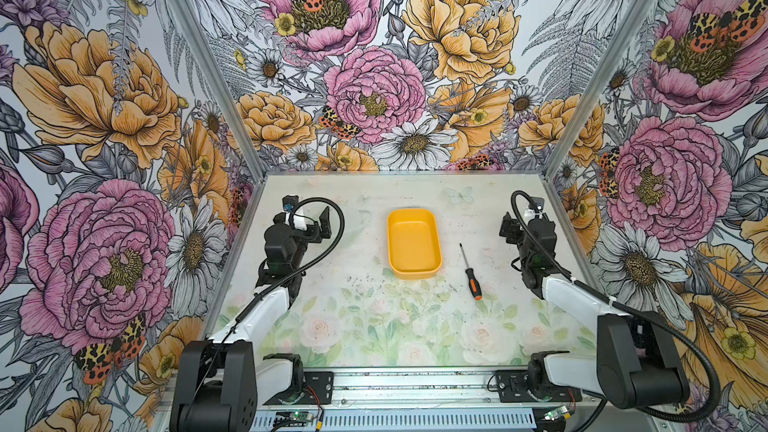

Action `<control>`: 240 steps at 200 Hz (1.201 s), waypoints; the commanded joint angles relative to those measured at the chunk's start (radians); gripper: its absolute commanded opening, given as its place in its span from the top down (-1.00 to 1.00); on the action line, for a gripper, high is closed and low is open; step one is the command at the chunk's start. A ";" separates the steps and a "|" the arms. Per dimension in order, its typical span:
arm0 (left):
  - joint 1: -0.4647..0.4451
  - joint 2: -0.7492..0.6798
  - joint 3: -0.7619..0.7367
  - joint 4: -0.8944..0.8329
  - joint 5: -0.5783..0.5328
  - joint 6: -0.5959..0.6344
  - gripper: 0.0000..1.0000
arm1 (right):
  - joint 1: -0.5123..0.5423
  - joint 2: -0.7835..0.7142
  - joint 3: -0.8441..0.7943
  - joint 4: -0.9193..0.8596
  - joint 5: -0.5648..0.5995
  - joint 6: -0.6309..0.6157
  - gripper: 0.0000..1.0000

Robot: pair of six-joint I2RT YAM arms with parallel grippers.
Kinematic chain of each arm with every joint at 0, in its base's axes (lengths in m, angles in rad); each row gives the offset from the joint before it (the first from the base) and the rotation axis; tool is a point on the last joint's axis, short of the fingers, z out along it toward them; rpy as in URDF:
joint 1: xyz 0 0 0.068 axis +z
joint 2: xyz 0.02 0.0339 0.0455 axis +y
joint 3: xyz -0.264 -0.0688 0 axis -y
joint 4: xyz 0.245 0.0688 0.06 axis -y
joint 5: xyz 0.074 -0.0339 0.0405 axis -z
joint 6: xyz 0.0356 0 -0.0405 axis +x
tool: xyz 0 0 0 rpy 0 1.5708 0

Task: Put the screwdriver in the bin
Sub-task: 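Move the right gripper down toward the black-and-orange screwdriver handle while the left arm lifts slightly, then close the right gripper on the screwdriver handle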

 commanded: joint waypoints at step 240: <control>-0.269 -0.075 -0.054 -0.407 0.135 -0.441 -0.97 | 0.399 0.169 0.079 -0.757 -0.164 0.503 -0.76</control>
